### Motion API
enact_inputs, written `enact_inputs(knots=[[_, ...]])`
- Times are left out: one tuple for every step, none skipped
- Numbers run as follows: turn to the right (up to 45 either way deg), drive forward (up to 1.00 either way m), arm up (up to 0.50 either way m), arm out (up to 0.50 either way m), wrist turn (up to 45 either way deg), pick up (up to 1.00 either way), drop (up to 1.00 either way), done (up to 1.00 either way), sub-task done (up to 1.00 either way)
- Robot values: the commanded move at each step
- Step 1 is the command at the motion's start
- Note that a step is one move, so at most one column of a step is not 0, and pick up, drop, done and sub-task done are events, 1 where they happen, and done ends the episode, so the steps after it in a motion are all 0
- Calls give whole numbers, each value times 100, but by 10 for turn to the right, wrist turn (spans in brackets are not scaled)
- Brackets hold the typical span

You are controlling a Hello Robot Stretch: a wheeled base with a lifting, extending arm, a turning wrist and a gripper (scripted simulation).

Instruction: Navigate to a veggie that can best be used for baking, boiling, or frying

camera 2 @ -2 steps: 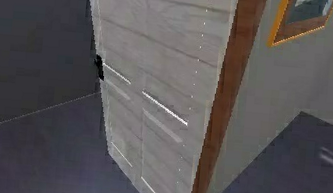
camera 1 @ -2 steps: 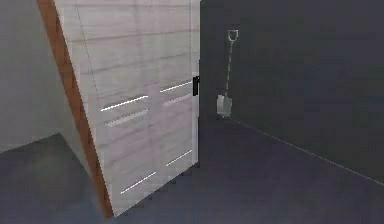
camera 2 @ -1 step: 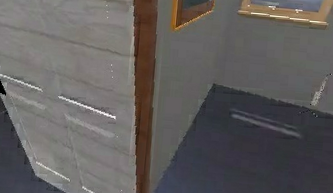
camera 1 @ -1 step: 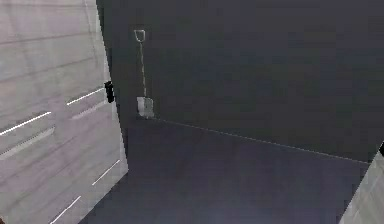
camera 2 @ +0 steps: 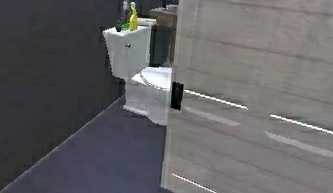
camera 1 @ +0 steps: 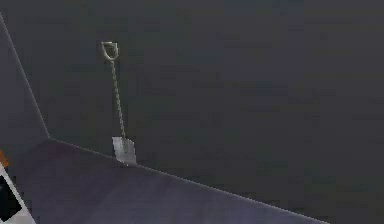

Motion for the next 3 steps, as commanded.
enact_inputs(knots=[[0, 55, 0, 0, 0, 0, 0, 0, 0], [-450, 0, 0, 0, 0, 0, 0, 0, 0], [0, 80, 0, 0, 0, 0, 0, 0, 0]])
